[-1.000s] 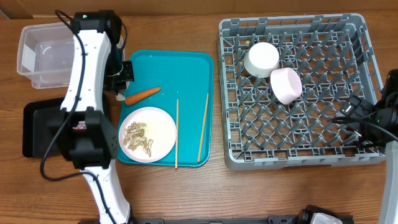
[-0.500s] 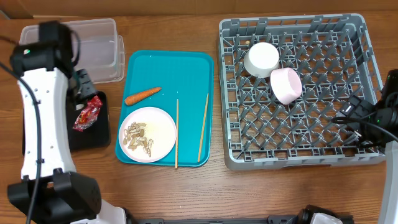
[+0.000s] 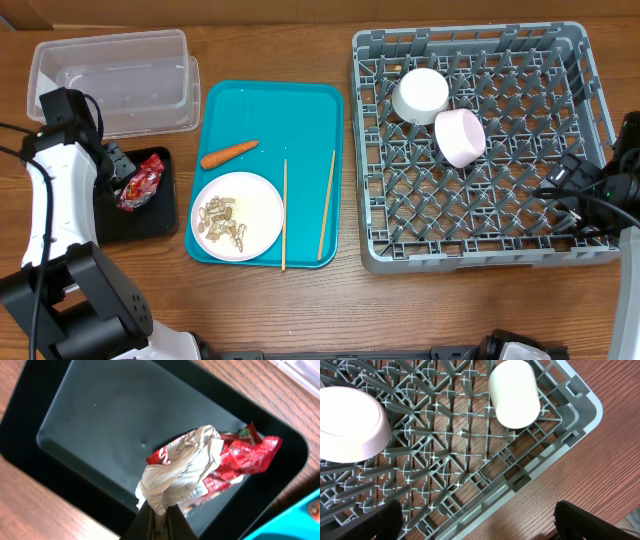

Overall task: Sort waste into correct bins and load items into the dishwasher
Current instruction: 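Lift the tissue with the left gripper and drop it into the clear bin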

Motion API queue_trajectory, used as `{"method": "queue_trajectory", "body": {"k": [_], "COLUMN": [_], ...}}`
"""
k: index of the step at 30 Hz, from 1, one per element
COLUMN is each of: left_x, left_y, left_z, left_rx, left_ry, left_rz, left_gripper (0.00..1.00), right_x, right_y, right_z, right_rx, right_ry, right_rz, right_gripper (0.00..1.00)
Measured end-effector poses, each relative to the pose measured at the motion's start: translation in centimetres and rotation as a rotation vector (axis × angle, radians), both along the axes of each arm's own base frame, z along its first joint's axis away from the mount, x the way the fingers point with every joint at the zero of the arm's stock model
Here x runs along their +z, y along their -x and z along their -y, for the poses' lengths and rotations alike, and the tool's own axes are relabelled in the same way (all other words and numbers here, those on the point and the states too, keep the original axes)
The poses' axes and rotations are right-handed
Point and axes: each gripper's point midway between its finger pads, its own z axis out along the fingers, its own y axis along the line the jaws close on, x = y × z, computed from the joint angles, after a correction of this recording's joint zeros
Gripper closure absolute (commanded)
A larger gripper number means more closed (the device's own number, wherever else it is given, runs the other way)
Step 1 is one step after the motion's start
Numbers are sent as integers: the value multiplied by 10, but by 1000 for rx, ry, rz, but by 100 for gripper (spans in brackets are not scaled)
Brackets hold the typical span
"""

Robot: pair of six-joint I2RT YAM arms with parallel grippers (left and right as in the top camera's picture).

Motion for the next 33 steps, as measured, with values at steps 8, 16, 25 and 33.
{"method": "queue_trajectory", "body": {"k": [8,16,25,33], "left_x": [-3,-3,1,85], "left_y": [0,1,-9,-106], "left_z": [0,1,-1,-9], "left_rx": [0,0,-14,-125], "left_ry": [-1,2,-2,-31], "left_rz": [2,-5,38,472], "left_gripper": [96,96,96,96], "right_x": [0,0,0,0], "right_y": [0,0,0,0], "right_z": [0,0,0,0], "right_rx": [0,0,0,1], "right_ry": [0,0,0,0], "right_rz": [0,0,1,1], "right_gripper": [0,0,0,0]}}
